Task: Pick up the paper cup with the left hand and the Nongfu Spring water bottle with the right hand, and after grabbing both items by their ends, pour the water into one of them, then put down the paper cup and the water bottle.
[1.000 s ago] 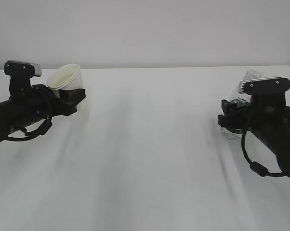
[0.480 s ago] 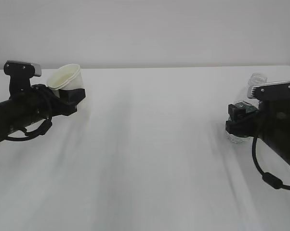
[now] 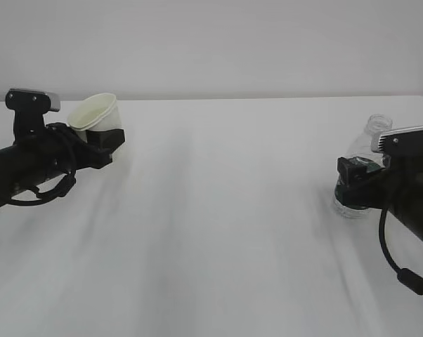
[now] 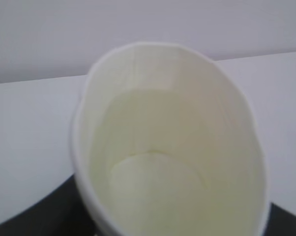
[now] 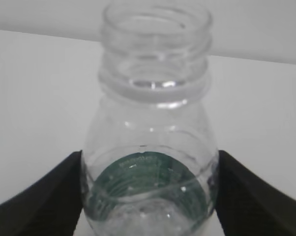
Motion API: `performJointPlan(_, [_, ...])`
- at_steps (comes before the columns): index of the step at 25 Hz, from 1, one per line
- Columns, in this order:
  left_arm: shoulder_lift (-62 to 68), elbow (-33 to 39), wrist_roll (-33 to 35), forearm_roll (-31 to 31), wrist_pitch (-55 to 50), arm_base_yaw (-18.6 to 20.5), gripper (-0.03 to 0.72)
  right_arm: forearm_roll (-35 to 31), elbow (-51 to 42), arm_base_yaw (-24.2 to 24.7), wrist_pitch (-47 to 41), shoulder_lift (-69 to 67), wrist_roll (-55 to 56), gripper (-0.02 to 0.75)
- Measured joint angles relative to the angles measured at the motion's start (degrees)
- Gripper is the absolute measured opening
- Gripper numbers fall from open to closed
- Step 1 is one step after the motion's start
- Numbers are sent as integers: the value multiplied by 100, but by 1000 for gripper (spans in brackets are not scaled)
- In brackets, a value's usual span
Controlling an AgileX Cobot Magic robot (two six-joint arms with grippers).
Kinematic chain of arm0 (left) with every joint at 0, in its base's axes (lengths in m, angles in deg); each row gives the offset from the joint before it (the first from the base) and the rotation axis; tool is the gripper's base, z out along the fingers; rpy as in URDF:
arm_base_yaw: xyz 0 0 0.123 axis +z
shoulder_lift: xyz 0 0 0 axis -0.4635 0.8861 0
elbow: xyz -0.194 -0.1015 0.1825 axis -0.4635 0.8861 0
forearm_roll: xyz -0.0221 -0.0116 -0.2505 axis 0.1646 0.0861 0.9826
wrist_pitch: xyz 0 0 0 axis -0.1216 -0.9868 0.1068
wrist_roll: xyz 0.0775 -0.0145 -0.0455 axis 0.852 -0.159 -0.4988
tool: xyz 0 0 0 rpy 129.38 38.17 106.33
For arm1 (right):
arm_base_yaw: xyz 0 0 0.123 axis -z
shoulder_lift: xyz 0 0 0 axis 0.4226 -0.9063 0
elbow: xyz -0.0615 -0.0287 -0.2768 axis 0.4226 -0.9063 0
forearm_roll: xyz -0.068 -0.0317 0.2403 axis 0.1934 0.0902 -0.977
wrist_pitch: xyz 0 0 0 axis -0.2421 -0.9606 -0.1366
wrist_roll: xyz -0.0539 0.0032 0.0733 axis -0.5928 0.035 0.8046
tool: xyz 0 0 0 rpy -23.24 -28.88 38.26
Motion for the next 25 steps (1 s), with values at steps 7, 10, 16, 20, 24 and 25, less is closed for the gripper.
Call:
performJointPlan(7, [0,0,0,0,13,0,411,114,-5,0,30,0,251,587])
performJointPlan(10, [0,0,0,0,13,0,410,114,-41,0,55,0,276,587])
performJointPlan(16, [0,0,0,0,13,0,409,93,-253,0,104,0,336,587])
performJointPlan(20, [0,0,0,0,13,0,409,114,-341,0,137,0,422,587])
performJointPlan(24, [0,0,0,0,13,0,408,153,-364,0,115,0,494,587])
performJointPlan(25, [0,0,0,0,13,0,408,164,-378,0,115,0,506,587])
